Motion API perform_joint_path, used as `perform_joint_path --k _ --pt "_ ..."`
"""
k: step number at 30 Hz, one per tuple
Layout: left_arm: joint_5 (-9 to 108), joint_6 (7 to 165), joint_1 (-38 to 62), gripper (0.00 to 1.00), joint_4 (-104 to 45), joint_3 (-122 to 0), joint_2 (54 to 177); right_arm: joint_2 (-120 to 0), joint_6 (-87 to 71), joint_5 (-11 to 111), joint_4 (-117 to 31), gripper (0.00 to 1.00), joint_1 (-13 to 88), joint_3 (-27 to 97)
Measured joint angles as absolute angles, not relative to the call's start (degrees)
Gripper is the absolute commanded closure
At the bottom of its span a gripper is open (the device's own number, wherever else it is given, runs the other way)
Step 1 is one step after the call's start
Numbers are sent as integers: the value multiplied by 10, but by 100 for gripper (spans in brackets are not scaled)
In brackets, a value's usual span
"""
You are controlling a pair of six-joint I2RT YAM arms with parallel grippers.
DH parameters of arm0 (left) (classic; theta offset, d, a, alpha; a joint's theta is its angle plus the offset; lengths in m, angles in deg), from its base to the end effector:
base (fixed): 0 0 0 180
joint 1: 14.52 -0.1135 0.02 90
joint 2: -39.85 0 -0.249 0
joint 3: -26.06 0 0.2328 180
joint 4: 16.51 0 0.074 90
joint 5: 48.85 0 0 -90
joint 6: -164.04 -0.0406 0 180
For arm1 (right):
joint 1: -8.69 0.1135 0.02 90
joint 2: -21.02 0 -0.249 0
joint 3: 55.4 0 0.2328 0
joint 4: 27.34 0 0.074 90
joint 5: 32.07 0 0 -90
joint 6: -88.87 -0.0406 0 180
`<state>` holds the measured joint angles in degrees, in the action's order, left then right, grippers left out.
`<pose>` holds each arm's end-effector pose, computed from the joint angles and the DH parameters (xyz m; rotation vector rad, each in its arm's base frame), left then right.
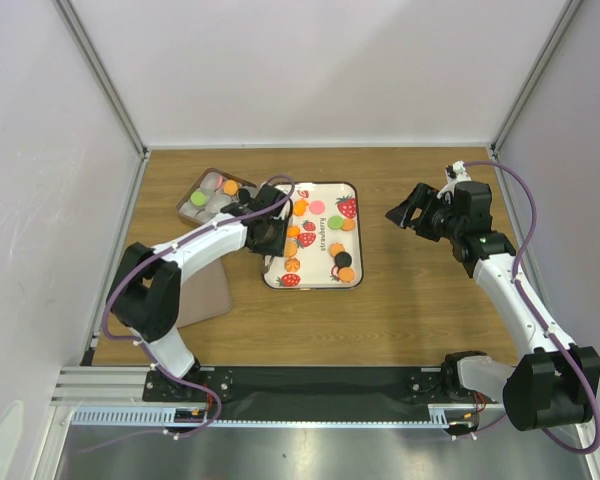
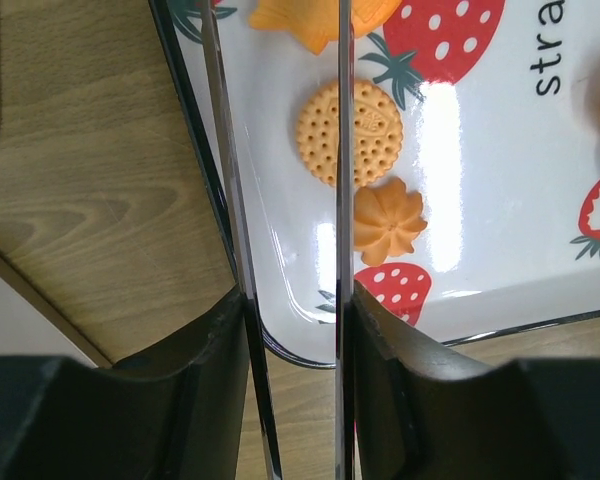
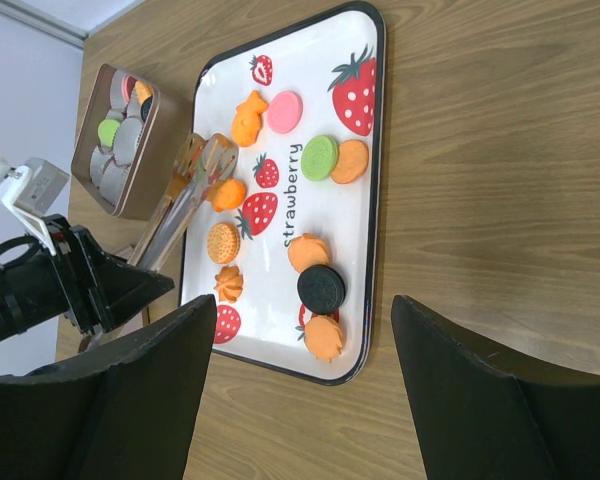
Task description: Pack the cookies
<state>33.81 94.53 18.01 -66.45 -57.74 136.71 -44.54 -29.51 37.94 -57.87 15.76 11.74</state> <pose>0.2797 -0.1722 0.2063 0.2383 2.6506 -0.1324 0.2442 0.0443 0.2923 0.1751 2.1199 0.7350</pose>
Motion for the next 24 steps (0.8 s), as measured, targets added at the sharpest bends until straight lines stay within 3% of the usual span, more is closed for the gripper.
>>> perform_joint_path --k 17,24 --pt "305 940 178 60 -705 -667 1345 -445 -295 379 -579 23 158 117" --pt "300 935 98 60 -717 -661 1278 -443 -295 379 -579 23 158 117"
